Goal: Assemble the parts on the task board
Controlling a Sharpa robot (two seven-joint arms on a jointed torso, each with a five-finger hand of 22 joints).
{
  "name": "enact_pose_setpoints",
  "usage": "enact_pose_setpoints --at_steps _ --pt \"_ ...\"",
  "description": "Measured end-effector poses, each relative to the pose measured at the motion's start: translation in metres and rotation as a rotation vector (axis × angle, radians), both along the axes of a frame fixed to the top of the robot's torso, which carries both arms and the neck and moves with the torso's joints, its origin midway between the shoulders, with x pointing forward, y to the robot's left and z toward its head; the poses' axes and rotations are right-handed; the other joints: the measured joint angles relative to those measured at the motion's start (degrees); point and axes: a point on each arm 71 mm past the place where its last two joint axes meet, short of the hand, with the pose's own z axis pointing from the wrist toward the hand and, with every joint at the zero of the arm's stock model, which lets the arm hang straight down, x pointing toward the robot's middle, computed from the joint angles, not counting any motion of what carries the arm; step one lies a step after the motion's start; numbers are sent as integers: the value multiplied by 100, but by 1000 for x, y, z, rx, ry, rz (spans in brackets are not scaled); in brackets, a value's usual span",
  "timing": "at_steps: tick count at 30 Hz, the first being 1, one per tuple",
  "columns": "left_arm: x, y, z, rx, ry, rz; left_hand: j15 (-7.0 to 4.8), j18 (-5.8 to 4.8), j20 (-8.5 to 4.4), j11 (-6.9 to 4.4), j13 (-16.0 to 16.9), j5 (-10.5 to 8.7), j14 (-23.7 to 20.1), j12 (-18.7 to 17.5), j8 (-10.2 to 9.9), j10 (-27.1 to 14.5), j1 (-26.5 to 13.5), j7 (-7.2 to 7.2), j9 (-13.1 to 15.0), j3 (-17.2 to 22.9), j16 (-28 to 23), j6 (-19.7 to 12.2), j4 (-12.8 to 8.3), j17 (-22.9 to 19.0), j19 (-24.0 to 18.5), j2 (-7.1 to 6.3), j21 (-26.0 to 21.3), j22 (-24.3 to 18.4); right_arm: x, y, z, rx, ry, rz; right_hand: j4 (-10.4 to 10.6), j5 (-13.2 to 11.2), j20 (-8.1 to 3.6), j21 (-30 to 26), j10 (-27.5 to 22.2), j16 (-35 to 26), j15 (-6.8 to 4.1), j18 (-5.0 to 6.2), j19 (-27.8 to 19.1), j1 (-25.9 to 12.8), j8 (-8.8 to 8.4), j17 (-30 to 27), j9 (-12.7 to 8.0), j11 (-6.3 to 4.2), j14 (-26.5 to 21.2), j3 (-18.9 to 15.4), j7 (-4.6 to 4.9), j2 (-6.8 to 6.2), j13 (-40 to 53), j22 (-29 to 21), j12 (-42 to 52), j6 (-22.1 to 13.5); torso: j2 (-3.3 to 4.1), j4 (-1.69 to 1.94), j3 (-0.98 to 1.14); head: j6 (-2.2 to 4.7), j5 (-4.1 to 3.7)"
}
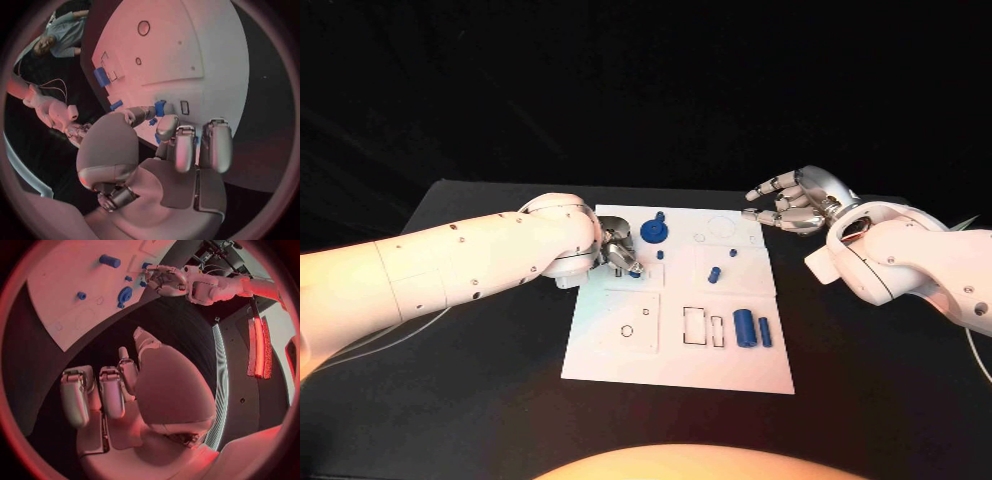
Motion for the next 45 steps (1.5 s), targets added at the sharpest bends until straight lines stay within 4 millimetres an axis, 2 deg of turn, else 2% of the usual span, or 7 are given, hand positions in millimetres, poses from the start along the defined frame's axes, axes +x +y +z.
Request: enact_pose_setpoints --at_steps 15,24,28,30,33,38,45 --pt "2 -1 -1 -3 7 8 0 -1 0 0 -16 -82 0 0 1 0 -90 -39 0 0 0 -3 0 0 0 93 0 -1 0 0 0 0 0 0 0 0 0 0 0 0 0 0 0 0 0 -1 0 0 0 0 0 0 -1 -1 0 0 0 2 -2 3 -14" --pt "3 -3 -2 -6 12 11 -20 0 -13 -21 0 -147 -21 0 -27 21 -204 -39 13 -55 0 -3 -55 0 13 204 0 -1 0 0 0 0 0 0 0 0 0 0 0 0 0 0 0 0 0 -1 0 0 0 0 0 0 -1 -2 0 0 0 0 -2 -11 -26" --pt "4 -3 -2 -6 14 14 -42 0 -21 -22 13 -182 0 0 -70 23 -350 -103 12 -110 0 61 -111 0 21 179 0 -1 0 0 0 0 -1 1 0 0 0 0 0 0 0 0 0 0 0 -1 0 0 0 0 0 0 -1 -2 0 0 0 0 0 -7 -36" --pt "4 -3 -3 -6 14 15 -42 0 -21 -30 17 -192 1 0 -70 31 -394 -124 4 36 0 82 -310 0 21 133 0 -1 0 0 0 0 -1 1 0 0 0 0 0 0 0 0 0 0 0 -1 0 0 0 0 0 0 -1 -2 0 0 0 0 0 -12 -39" --pt "4 -3 -3 -7 15 16 -42 0 -21 -30 25 -196 1 0 -101 31 -425 -129 -13 -12 0 88 -356 0 21 154 0 -1 0 0 0 1 -1 1 0 0 0 0 0 0 0 0 0 0 0 -1 0 0 0 0 0 0 -1 -2 0 0 0 0 -1 -23 -43" --pt "4 -2 -3 -6 16 19 -42 -1 -21 -32 38 -196 0 0 -126 30 -452 -212 -26 -312 0 171 -208 0 21 136 0 -1 0 0 0 1 -1 2 0 0 0 0 0 0 0 0 0 0 0 -2 0 0 0 0 0 0 -1 -3 0 0 -3 1 1 -25 -55" --pt "5 -2 -4 -6 17 20 -42 -1 -21 -32 46 -219 1 17 -156 29 -451 -216 -46 -613 0 219 -71 0 21 137 0 -2 0 0 0 1 -1 2 0 0 0 0 0 -22 0 0 0 0 0 -2 -5 0 0 0 0 0 -2 -3 0 0 -7 3 1 -29 -60"
